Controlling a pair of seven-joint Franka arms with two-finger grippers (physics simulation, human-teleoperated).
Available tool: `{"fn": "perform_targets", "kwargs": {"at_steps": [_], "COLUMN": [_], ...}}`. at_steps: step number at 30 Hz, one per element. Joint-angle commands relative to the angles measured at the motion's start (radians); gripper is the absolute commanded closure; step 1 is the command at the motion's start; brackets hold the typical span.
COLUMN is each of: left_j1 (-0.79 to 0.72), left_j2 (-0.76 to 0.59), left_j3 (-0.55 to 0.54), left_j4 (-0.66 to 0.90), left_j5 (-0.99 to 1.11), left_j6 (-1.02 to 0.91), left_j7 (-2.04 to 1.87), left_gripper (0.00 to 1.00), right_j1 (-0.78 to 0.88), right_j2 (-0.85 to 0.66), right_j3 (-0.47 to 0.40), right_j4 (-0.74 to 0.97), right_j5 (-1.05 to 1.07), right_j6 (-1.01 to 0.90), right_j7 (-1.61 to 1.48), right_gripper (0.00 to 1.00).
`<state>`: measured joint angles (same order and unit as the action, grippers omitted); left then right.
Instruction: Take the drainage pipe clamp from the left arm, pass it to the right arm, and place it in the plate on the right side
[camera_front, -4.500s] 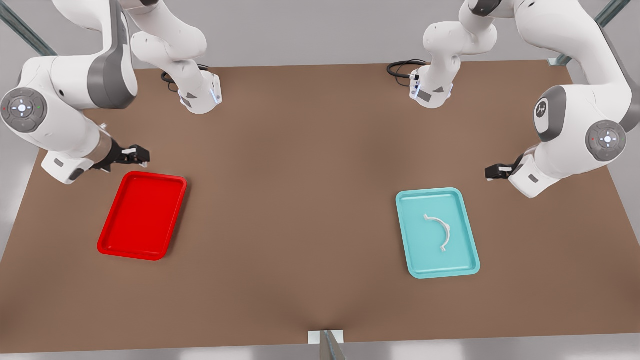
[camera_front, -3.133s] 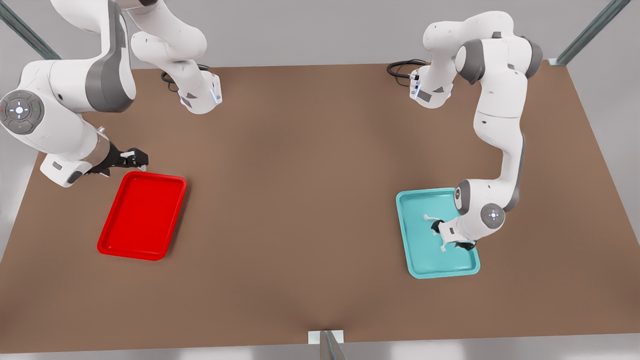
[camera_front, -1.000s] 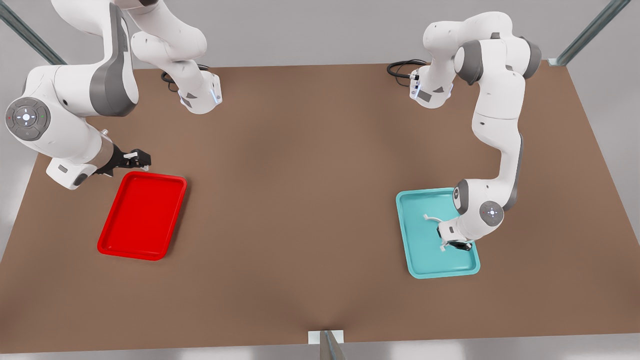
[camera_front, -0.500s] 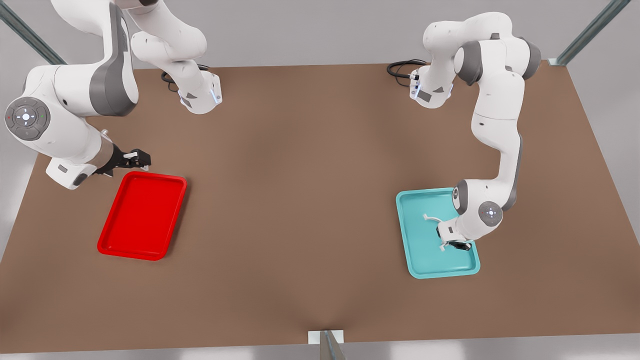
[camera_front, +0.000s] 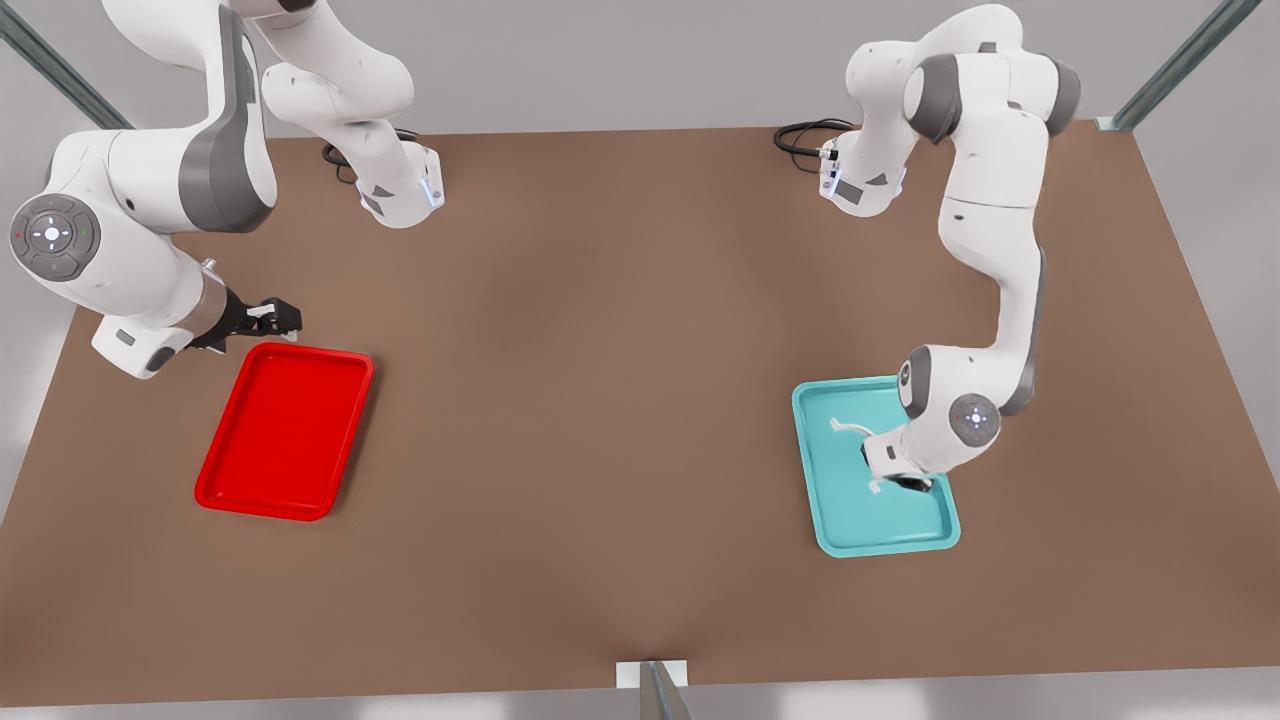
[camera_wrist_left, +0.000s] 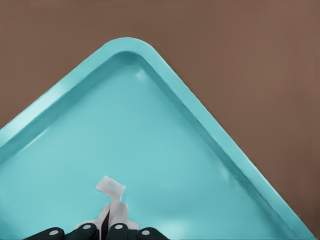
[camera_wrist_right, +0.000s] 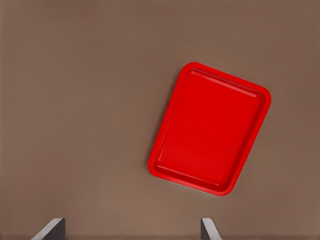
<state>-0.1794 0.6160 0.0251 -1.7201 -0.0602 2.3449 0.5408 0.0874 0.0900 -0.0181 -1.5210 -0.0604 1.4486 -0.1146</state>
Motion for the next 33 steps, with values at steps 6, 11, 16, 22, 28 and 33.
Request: {"fn": "perform_targets", "kwargs": {"at_steps": [6,11,16,22,28,33], "left_j1": [-0.153,-0.245,-0.347,-0.422,-0.443,-0.446], "left_j2": [-0.033,0.116,0.240,0.289,0.346,0.358], "left_j3": [-0.005,-0.083,-0.109,-0.114,-0.165,-0.172], "left_j4": [0.115,0.356,0.550,0.659,0.744,0.758], "left_j5": [0.003,-0.003,0.002,0.000,-0.004,-0.003], "left_j6": [-0.300,-0.369,-0.369,-0.374,-0.332,-0.322], "left_j7": [-0.798,-1.393,-1.743,-2.006,-2.018,-1.839], "left_gripper": [0.79,0.79,0.79,0.79,0.79,0.79], "right_j1": [0.034,0.224,0.324,0.324,0.333,0.341], "right_j2": [0.022,0.165,0.261,0.313,0.318,0.307], "right_j3": [0.010,0.012,0.020,0.020,0.020,0.035], "right_j4": [0.001,0.058,0.058,0.042,-0.044,-0.133], "right_j5": [0.020,0.109,0.163,0.169,0.131,0.149], "right_j6": [0.003,0.090,0.251,0.323,0.582,0.802], "right_j7": [0.001,0.001,-0.149,-0.643,-1.168,-1.413], "right_gripper": [0.00,0.00,0.00,0.00,0.00,0.00]}}
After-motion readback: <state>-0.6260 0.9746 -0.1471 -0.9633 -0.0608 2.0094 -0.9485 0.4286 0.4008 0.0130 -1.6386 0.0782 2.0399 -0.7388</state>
